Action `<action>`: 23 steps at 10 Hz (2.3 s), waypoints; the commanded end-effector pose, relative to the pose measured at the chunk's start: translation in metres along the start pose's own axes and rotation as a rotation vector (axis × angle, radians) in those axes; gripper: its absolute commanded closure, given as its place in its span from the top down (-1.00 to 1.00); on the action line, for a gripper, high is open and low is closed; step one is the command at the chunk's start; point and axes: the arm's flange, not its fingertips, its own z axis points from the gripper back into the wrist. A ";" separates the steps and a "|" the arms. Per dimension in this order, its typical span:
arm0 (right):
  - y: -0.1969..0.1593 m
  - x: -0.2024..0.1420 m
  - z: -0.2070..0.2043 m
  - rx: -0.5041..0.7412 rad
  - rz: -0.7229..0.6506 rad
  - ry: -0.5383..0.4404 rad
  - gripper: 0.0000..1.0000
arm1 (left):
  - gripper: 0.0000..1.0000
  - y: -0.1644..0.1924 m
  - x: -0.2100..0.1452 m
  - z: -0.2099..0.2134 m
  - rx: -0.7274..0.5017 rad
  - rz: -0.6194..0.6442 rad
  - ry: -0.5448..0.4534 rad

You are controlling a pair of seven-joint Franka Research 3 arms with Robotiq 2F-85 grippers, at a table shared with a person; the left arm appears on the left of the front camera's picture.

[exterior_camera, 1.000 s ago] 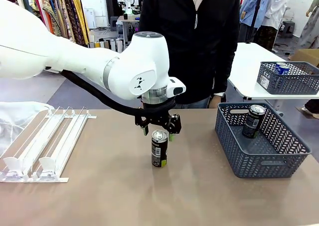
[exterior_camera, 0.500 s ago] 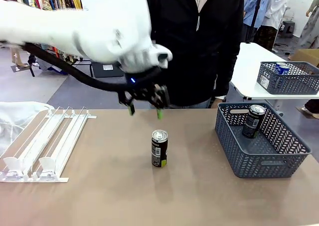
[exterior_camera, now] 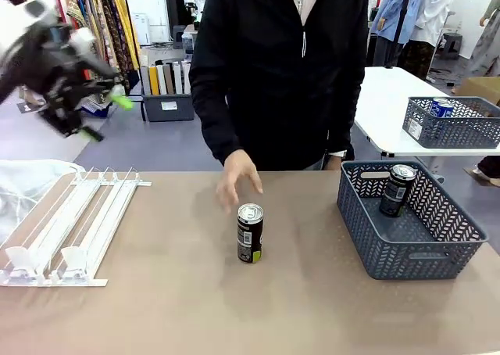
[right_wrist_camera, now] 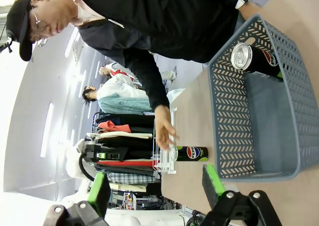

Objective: Retrieve and store the cans from the dispenser.
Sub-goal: Pick up one can from the Automatic Can Dispenser and place it in the middle of the table.

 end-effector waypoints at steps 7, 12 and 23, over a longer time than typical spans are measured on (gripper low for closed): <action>0.003 0.001 0.000 0.008 0.001 -0.004 1.00 | 1.00 0.123 -0.038 0.024 -0.251 0.238 -0.120; 0.003 0.001 0.000 0.008 0.001 -0.004 1.00 | 1.00 0.123 -0.038 0.024 -0.251 0.238 -0.120; 0.003 0.001 0.000 0.008 0.001 -0.004 1.00 | 1.00 0.123 -0.038 0.024 -0.251 0.238 -0.120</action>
